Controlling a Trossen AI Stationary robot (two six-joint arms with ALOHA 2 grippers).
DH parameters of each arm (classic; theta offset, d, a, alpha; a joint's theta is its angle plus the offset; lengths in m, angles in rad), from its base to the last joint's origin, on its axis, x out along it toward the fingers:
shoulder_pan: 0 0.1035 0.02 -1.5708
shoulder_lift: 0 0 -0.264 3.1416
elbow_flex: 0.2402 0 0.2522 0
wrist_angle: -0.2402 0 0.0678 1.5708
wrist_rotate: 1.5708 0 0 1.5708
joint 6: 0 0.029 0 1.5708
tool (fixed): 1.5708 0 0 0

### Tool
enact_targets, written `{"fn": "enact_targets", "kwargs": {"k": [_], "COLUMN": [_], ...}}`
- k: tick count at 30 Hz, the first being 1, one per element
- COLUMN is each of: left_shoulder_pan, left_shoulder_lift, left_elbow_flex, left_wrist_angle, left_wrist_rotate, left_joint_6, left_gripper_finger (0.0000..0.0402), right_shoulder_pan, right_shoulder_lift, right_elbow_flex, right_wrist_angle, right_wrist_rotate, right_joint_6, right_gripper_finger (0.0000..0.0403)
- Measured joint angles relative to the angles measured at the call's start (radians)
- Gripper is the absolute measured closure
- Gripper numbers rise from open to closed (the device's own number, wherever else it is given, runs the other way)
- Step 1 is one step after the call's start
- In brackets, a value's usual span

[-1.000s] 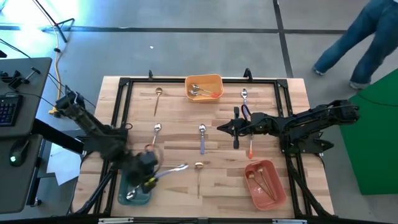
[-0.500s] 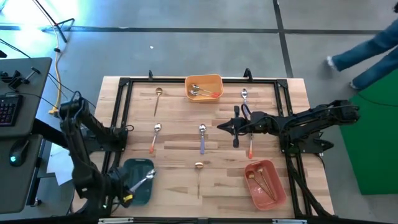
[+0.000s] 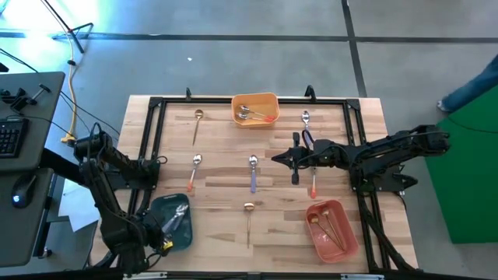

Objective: Sort silverware by color (type)
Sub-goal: Put the bottom left blue spoon into the blue bin

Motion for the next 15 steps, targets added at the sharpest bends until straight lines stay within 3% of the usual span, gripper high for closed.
{"fn": "enact_targets", "kwargs": {"k": [10,15], "left_shoulder_pan": [0.040,0.064], "left_shoulder_lift": [0.000,0.000], "left_elbow_flex": [0.000,0.000], "left_wrist_angle": [0.001,0.024], "left_wrist_rotate": [-0.004,0.002], "left_joint_6": [-0.012,0.029], "left_gripper_finger": [0.0350,0.0272], "right_shoulder_pan": [0.000,0.000], "right_shoulder_lift": [0.000,0.000], "right_elbow_flex": [0.000,0.000], "right_wrist_angle": [0.000,0.000], "right_wrist_rotate": [0.000,0.000], "right_joint_6": [-0.011,-0.014], "right_gripper_finger": [0.0403,0.0403]}}
